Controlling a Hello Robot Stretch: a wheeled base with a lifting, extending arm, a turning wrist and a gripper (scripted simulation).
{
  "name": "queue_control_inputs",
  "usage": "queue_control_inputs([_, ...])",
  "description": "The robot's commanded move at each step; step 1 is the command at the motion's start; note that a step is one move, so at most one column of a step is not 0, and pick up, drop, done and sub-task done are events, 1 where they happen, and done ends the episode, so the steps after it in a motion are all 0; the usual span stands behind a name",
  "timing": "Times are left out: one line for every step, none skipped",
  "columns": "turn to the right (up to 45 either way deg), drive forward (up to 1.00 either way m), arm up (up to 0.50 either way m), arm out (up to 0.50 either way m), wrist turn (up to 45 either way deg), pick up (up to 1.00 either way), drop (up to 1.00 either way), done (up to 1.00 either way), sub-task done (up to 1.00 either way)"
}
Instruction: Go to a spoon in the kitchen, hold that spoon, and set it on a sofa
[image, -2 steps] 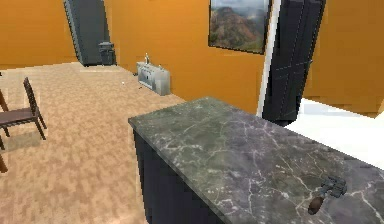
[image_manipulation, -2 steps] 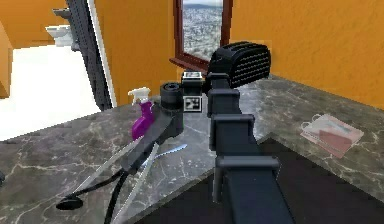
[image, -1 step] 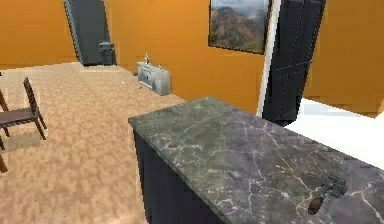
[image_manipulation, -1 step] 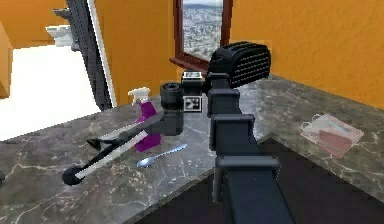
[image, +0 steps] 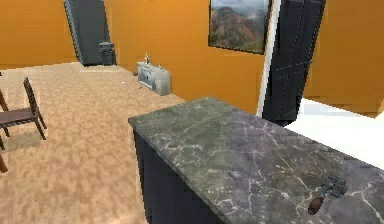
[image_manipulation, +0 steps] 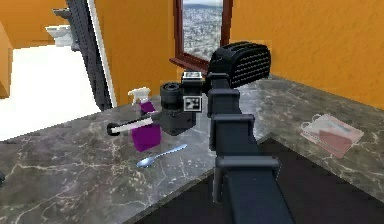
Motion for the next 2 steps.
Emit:
queue_control_inputs([0.0,0.0,-0.14,0.0,0.0,0.0,0.0,0.0,0.0])
queue_control_inputs([0.0,0.0,0.0,0.0,0.0,1.0,0.0,0.0,0.0])
